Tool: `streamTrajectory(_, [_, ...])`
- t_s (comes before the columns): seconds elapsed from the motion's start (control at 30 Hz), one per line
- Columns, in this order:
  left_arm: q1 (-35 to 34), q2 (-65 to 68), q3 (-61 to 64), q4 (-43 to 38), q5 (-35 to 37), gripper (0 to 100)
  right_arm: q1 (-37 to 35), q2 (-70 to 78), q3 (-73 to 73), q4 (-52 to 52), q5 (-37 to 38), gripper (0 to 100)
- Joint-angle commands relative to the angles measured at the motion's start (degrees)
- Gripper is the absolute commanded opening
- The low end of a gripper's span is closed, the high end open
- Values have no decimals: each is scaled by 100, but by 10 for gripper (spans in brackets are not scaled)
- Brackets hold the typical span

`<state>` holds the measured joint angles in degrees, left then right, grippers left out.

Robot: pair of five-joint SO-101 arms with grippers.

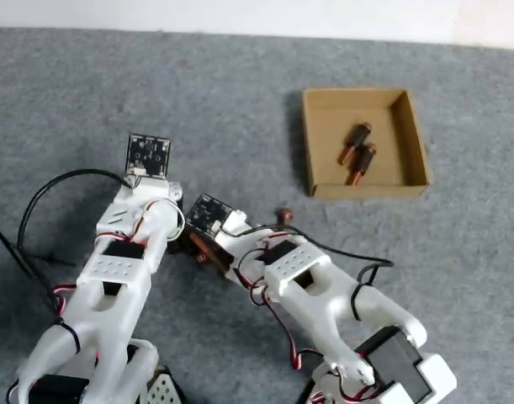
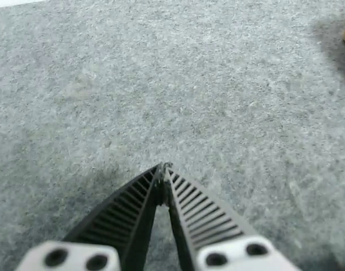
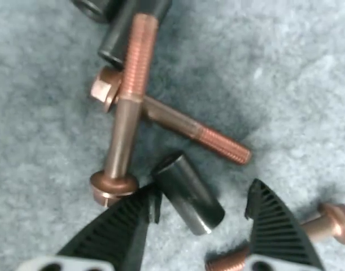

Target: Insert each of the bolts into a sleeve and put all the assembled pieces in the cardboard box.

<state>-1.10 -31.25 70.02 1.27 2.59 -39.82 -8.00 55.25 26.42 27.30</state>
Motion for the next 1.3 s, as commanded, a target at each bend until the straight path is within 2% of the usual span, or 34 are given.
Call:
streamTrajectory(0.0, [-48,22,-295,-114,35,7,-22,136,-242,-242,44,235])
streamTrajectory(0.23, [-48,22,-295,-114,35,7,-22,145,-242,-215,26,221])
streamTrajectory(0.43, [-48,22,-295,-114,35,7,-22,145,-242,-215,44,0])
streamTrajectory(0.77, [-48,22,-295,-114,35,7,303,4,-303,-215,18,5])
streamTrajectory(0.93, [-48,22,-295,-114,35,7,505,-998,-259,-215,-44,5])
streamTrajectory(1.07, [-48,22,-295,-114,35,7,1024,-2070,145,-259,-607,5])
streamTrajectory(1.27, [-48,22,-295,-114,35,7,1631,-3108,866,-1244,-1099,5])
